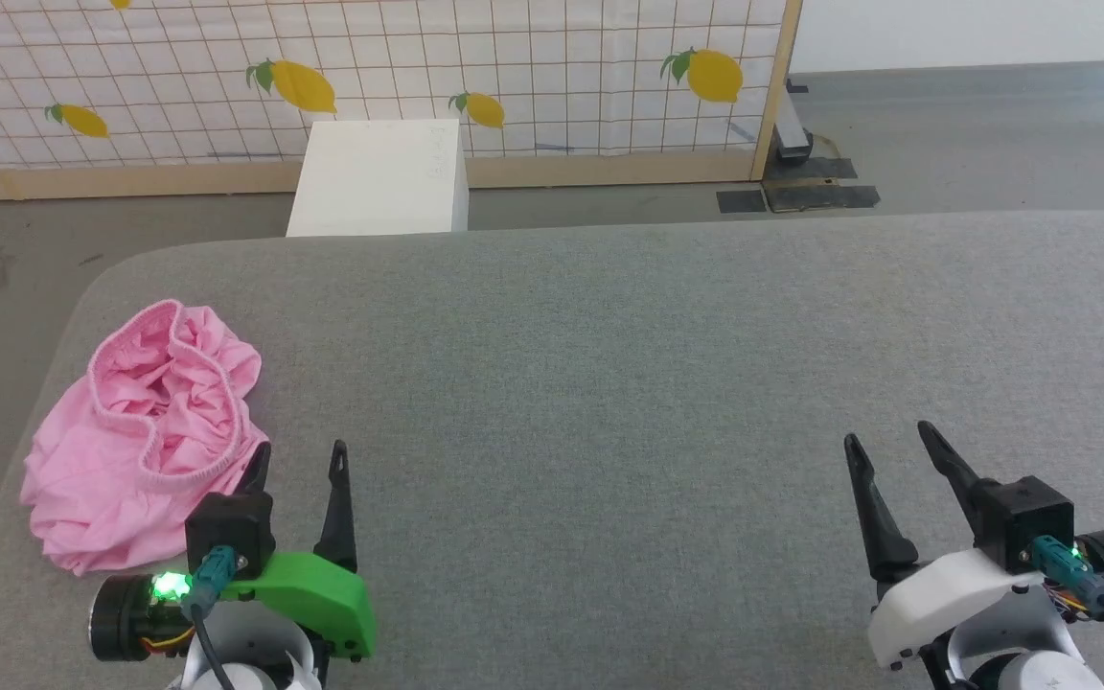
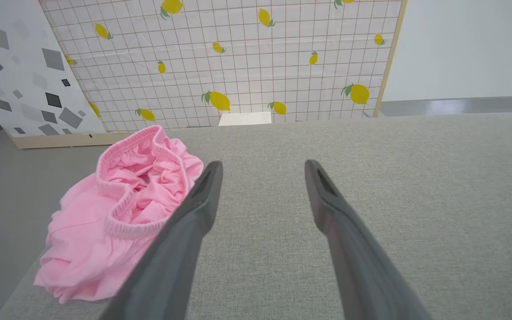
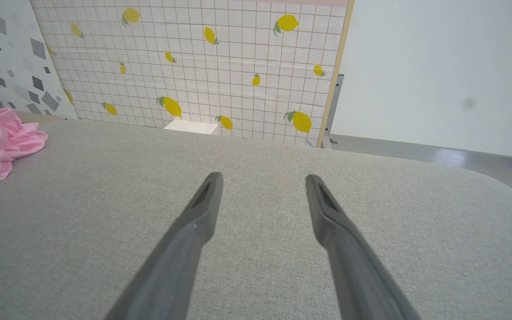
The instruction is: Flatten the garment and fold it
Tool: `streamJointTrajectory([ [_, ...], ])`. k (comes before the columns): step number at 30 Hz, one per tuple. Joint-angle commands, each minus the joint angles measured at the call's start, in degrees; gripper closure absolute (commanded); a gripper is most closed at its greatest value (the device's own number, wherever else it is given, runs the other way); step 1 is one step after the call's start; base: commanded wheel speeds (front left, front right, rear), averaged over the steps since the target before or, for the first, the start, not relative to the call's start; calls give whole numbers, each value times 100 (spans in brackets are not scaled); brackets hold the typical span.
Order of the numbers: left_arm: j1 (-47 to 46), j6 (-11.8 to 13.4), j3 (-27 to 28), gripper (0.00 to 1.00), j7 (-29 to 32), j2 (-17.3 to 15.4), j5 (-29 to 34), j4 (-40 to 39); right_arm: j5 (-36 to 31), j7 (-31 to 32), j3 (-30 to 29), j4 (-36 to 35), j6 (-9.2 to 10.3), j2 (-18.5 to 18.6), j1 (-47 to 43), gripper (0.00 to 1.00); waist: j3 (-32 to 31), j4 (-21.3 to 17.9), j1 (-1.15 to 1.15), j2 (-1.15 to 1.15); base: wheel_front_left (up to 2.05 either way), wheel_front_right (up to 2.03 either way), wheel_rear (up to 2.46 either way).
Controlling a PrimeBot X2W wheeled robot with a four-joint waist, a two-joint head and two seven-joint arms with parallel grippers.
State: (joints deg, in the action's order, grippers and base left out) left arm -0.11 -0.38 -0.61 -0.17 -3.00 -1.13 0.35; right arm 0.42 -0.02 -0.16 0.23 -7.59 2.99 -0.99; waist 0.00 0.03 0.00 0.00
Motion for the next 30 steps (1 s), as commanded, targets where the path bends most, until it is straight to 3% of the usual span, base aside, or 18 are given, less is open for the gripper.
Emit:
streamJointTrajectory([
  [1, -30, 39, -19, 0, -51, 1, -37, 36, 20, -41, -16, 18, 0, -2, 28, 0, 0, 9, 0, 0, 0, 0, 0],
  [13, -118, 127, -118, 0, -197, -6, -139, 193, 46, -153, -74, 61, 1, -3, 53, 0, -17, 274, 0, 0, 0, 0, 0],
  [30, -137, 290, -183, 0, -400, -96, -298, 314, 164, -304, -87, 164, 3, -4, 54, 0, -82, 1056, 0, 0, 0, 0, 0],
])
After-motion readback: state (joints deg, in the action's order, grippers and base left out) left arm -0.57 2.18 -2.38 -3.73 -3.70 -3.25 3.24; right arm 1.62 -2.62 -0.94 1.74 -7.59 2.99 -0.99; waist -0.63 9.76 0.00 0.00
